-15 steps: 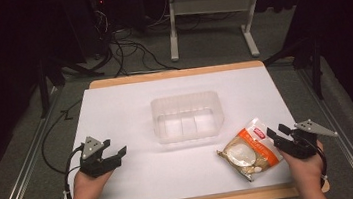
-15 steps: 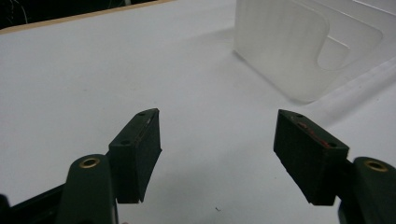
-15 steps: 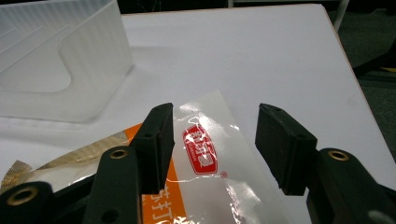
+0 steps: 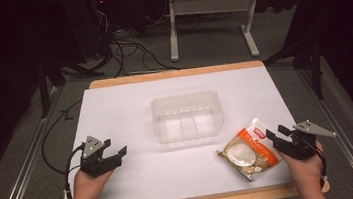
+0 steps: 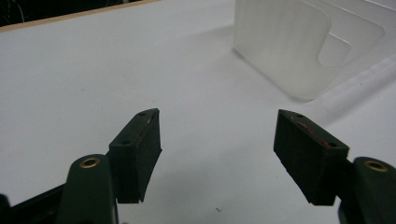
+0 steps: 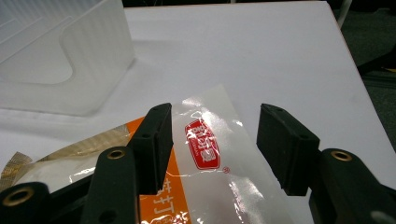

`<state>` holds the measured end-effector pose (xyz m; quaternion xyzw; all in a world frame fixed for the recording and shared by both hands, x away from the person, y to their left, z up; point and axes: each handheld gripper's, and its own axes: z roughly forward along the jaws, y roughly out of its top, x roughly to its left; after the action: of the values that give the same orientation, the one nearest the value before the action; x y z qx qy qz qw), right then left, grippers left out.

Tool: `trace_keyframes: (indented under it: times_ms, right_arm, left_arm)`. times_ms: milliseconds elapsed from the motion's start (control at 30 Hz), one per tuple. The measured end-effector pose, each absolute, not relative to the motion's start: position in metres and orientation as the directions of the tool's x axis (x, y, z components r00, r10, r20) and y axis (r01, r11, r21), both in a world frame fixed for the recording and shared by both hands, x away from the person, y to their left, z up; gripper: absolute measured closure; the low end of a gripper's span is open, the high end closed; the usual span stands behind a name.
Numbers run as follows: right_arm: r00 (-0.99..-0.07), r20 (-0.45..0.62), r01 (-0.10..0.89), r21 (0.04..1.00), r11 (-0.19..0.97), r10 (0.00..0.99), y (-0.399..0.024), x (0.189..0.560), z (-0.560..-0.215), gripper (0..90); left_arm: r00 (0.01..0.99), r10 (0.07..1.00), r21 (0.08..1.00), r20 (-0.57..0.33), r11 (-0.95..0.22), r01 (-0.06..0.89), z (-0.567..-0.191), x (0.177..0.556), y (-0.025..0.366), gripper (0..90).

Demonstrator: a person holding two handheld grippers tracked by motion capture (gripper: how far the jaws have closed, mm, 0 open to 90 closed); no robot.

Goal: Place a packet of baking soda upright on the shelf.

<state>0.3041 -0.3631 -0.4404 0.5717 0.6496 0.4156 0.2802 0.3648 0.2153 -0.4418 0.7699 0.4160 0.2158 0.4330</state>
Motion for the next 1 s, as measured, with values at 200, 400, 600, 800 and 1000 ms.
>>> trace_keyframes:
  times_ms: [200, 400, 600, 800, 1000]
  right_arm:
    - [-0.192, 0.107, 0.515, 0.857, 0.008, 0.975, -0.362, 0.304, -0.441, 45.1]
    - [-0.191, 0.088, 0.527, 0.849, 0.027, 0.978, -0.362, 0.303, -0.441, 42.3]
    - [-0.175, 0.094, 0.541, 0.841, 0.016, 0.980, -0.368, 0.299, -0.442, 40.5]
    - [-0.147, 0.115, 0.555, 0.832, -0.015, 0.982, -0.376, 0.293, -0.443, 39.6]
    - [-0.125, 0.125, 0.604, 0.797, -0.025, 0.984, -0.387, 0.291, -0.452, 39.9]
  left_arm:
    - [0.562, 0.827, 0.845, -0.024, -0.283, 0.453, -0.442, 0.365, 0.215, 32.3]
    - [0.562, 0.827, 0.846, -0.021, -0.285, 0.451, -0.442, 0.364, 0.215, 32.3]
    - [0.562, 0.827, 0.846, -0.021, -0.285, 0.450, -0.441, 0.364, 0.216, 32.3]
    - [0.562, 0.827, 0.846, -0.017, -0.288, 0.449, -0.442, 0.364, 0.215, 32.2]
    - [0.565, 0.825, 0.844, -0.016, -0.291, 0.450, -0.442, 0.364, 0.215, 32.2]
